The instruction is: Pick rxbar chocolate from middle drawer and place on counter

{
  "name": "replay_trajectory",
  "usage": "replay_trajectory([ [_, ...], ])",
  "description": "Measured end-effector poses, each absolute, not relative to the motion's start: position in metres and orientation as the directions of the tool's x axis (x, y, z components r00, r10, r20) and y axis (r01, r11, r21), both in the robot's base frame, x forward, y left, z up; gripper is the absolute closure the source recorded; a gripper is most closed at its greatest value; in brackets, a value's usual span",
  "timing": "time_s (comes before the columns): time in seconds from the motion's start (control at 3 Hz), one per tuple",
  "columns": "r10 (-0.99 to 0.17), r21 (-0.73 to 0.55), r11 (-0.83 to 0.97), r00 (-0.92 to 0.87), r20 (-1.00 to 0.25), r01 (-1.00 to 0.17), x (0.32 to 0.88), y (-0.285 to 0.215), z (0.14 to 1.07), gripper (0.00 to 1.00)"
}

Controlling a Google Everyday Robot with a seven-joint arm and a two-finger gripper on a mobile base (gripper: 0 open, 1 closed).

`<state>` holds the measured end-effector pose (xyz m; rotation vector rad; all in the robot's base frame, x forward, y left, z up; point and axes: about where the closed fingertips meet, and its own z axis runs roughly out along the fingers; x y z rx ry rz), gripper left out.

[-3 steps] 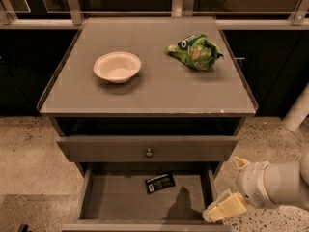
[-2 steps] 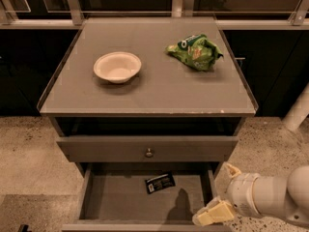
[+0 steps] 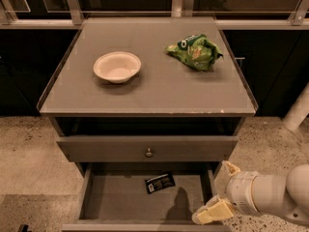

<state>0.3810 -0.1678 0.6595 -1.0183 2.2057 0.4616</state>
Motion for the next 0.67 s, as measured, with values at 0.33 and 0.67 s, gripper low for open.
replay_trajectory([
  [0.33, -0.535, 0.071, 0.626, -0.495, -0.685, -0.776, 0.383, -0.159, 0.638, 0.00],
  [0.67, -0.530, 0.109, 0.588, -0.484, -0.696, -0.801, 0.384, -0.131, 0.599, 0.00],
])
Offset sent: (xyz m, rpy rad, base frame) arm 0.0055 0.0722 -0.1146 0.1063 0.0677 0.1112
